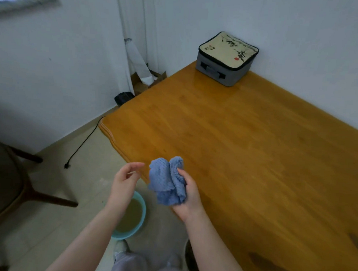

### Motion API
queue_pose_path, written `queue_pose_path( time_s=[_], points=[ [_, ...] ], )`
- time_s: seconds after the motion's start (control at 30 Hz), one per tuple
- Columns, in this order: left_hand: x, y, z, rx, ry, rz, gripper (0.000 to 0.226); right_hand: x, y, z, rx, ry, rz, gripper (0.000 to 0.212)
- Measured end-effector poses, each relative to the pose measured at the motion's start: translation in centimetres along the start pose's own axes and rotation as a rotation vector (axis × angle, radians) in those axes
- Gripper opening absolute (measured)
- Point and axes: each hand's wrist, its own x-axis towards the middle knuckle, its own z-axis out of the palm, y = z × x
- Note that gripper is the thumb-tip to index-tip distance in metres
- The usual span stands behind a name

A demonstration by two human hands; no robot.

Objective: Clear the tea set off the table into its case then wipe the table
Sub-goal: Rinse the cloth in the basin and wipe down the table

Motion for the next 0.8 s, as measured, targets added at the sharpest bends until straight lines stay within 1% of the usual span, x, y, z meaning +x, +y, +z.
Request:
queue_pose_path(
  time_s=[0.03,0.1,0.23,0.3,0.37,0.5,0.6,0.7,0.8],
  points=[
    [-0.5,0.3,0.4,-0.028,-0.032,-0.005,0.027,-0.8,-0.4,0.3,0.017,-0.006,0.049,0.033],
    [-1.7,1.1,1.2,-0.120,-0.090,-0.033,0.023,-2.2,-0.9,0.6,0.056,-0.038,0.084,0.046],
    [-3.9,2.8,1.3,-0.249,-0.148,-0.114,0.021,-4.5,-1.6,1.0,0.127,-0.053,0.087,0.058],
    [-4.6,2.9,0.8,-0.252,-0.155,-0.086,0.023,-5.5,-1.8,1.4,0.138,-0.074,0.091,0.065],
    [-5.2,2.7,0.0,-0.157,-0.159,0.064,0.028,-6.3,-1.8,1.8,0.135,-0.077,0.086,0.071],
    [-6.6,3.2,-1.6,0.184,-0.264,0.509,0.052,-7.8,-2.0,2.3,0.109,-0.090,0.057,0.076],
    [-7.3,3.7,-2.2,0.386,-0.304,0.736,0.065,-8.5,-2.0,2.8,0.092,-0.105,0.024,0.079],
    [-7.6,3.8,-1.8,0.513,-0.310,0.846,0.067,-8.8,-1.8,3.2,0.042,-0.096,-0.045,0.081],
    [-7.8,3.9,-1.3,0.477,-0.293,0.817,0.055,-9.1,-1.8,3.3,-0.016,-0.084,-0.089,0.082]
  ],
)
